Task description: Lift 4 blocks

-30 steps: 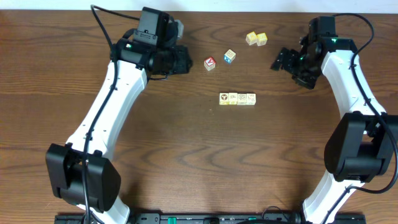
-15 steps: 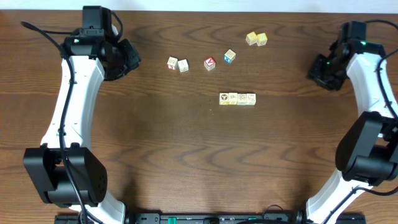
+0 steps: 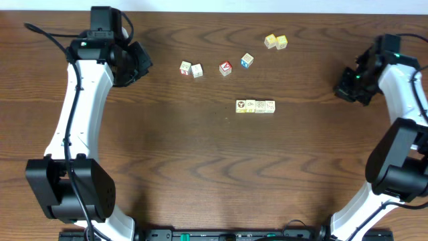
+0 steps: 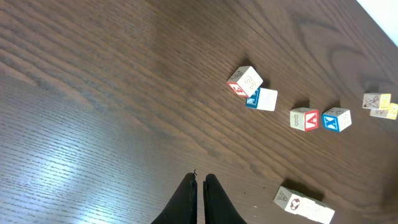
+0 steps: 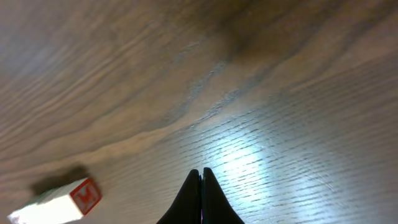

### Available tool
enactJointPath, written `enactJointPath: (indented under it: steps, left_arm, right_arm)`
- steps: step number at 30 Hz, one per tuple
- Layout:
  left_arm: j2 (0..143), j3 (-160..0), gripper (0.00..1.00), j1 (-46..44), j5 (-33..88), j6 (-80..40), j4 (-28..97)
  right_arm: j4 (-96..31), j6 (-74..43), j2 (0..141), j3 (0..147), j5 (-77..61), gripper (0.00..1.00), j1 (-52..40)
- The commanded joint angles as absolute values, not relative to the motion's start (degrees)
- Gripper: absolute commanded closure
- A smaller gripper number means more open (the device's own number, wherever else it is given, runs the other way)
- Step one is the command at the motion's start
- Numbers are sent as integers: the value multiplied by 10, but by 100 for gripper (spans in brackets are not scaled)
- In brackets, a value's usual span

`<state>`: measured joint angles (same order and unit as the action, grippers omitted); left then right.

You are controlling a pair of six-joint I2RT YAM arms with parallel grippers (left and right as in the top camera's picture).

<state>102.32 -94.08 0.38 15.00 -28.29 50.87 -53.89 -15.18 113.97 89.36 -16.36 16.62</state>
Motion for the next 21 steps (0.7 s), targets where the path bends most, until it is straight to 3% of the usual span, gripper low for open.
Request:
enactJointPath:
  steps: [1, 21]
  left_arm:
    - [1029, -941, 93, 17, 195, -258, 512]
    - [1141, -941, 93, -1, 363, -181, 512]
  right_arm:
    - [-532, -99, 1138, 888, -275, 99, 195]
    - [-476, -70, 1138, 796, -354, 99, 209]
